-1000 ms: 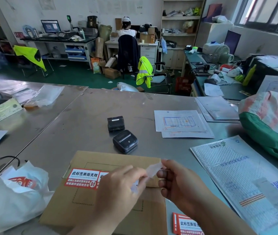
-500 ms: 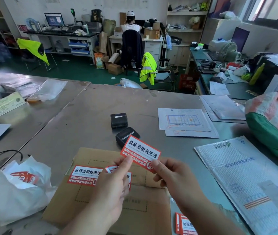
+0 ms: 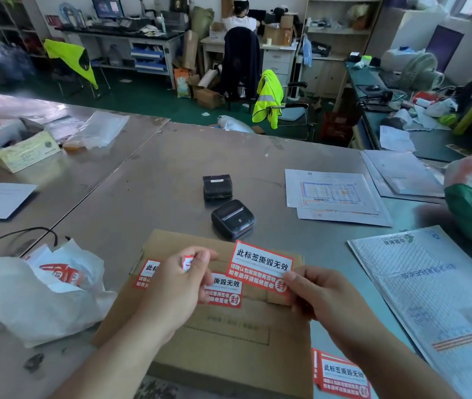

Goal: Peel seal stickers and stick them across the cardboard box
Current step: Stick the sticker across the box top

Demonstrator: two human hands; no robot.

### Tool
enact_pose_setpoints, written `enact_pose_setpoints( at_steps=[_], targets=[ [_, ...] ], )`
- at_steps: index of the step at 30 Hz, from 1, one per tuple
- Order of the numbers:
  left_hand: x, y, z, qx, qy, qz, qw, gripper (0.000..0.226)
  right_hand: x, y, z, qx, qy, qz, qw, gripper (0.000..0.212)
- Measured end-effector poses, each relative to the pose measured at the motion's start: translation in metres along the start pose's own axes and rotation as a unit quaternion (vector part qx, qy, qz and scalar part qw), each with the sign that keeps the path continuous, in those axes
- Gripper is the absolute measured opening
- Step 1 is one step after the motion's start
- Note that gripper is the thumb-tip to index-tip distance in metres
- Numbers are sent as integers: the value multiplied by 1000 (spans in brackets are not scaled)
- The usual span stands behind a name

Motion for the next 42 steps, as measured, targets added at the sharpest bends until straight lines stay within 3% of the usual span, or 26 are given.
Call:
enact_pose_setpoints(
  at_steps=[4,8,23,42],
  targets=[
    [3,2,-15,-19,-90,67,994,43,0,3,-5,-2,-26,-26,999,36],
    [2,10,-18,-66,-125,52,989,32,1,4,-2,-2,-16,-44,999,35],
    [-7,16,-29,-340,-106,-23,934,37,3,-1,3,268,80,-40,959,41],
    [-4,8,-44,-421,-73,-84,900,46,4,6,2,319,111,-27,941,37]
  ],
)
Point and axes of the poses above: each hand's wrist, its own x-axis away from the middle knuckle, its own z-axis out of the back of the hand, y = z × x, the point moved 6 cm from there along -x, towards the middle knuckle, and after that the axes turned 2 degrees about y, right-handed, at the moved point
